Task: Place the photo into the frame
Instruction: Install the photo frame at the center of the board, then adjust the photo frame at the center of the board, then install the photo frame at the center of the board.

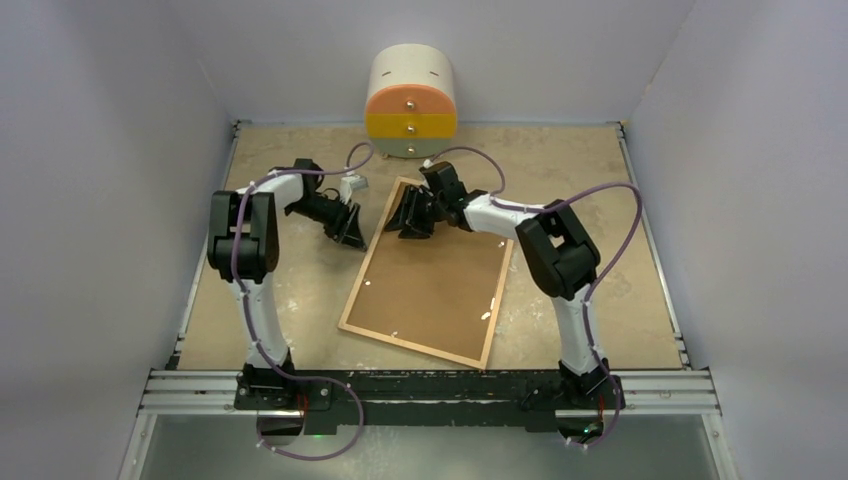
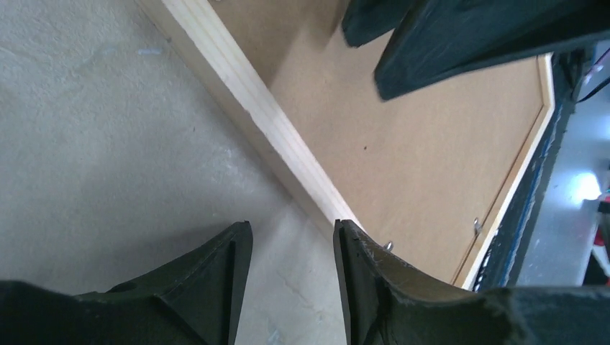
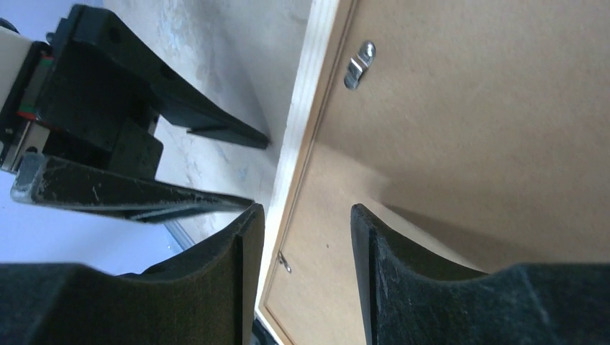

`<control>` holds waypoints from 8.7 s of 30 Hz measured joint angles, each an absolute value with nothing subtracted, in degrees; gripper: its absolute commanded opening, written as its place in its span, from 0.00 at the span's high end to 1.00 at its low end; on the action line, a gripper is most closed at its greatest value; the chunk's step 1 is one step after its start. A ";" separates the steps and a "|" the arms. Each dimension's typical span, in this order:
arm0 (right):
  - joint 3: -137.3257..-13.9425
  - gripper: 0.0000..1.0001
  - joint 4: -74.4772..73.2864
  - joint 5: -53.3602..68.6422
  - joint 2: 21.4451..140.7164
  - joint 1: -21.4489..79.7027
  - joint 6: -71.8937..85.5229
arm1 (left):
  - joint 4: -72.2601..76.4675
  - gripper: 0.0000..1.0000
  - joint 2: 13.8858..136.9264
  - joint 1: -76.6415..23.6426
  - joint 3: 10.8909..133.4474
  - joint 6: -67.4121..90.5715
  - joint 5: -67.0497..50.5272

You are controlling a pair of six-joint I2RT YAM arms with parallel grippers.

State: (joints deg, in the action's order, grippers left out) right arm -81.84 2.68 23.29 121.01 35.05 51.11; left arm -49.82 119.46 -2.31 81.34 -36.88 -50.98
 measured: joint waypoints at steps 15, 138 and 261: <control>-91.26 0.58 2.94 20.49 129.12 33.82 51.88 | -47.97 0.70 121.93 -5.15 82.21 -34.09 -53.84; -86.96 0.01 -13.41 8.86 112.20 29.67 35.81 | -70.22 0.42 100.22 -16.97 74.41 -55.05 -46.74; -96.51 0.35 4.78 24.05 132.86 49.39 56.40 | -62.46 0.85 114.78 8.56 68.25 -49.43 -50.35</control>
State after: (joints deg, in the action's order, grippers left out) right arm -96.51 4.78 24.05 132.86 49.39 56.40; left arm -62.46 114.78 8.56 68.25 -49.43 -50.35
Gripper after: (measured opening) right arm 0.648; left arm 0.164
